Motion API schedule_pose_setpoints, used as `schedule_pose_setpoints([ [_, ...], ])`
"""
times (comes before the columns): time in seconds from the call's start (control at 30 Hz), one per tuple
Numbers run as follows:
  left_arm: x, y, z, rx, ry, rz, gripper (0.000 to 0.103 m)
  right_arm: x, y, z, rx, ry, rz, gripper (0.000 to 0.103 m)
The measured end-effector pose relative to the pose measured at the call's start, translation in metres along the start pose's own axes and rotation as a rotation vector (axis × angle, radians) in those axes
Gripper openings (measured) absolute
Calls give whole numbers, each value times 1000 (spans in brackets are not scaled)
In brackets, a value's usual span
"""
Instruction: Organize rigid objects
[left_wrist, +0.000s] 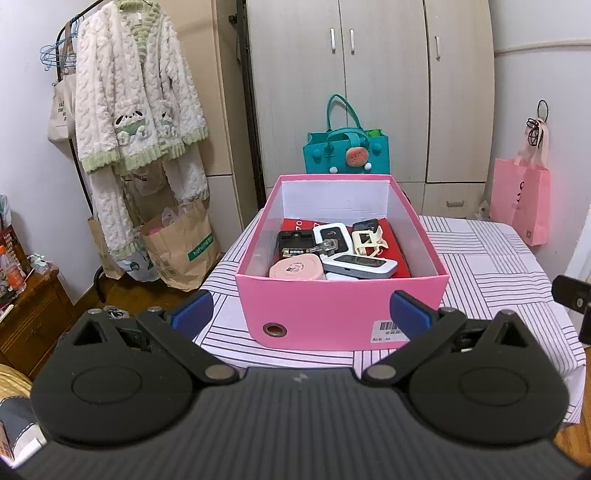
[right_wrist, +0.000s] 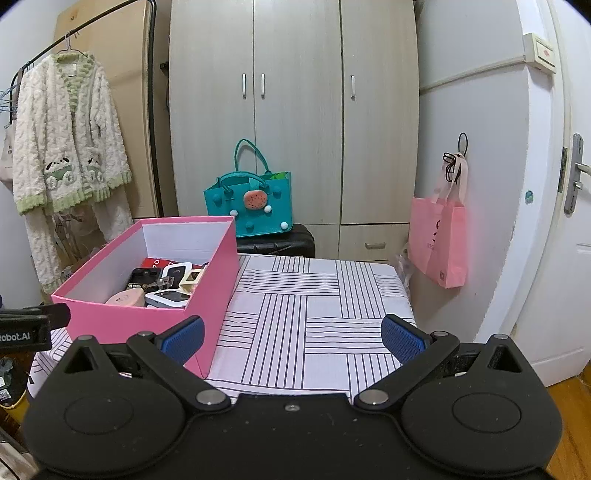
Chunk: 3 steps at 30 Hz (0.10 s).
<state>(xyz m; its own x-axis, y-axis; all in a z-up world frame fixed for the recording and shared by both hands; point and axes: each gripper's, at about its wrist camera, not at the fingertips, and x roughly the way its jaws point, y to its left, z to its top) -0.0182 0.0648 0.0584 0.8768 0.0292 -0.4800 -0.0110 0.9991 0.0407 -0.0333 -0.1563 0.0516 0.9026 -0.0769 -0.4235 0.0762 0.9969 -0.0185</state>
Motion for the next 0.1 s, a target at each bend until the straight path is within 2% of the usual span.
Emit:
schedule_pose_setpoints([
  [0.1, -1, -2, 0, 10, -5, 3, 103, -1, 1, 0, -2, -4, 3, 103],
])
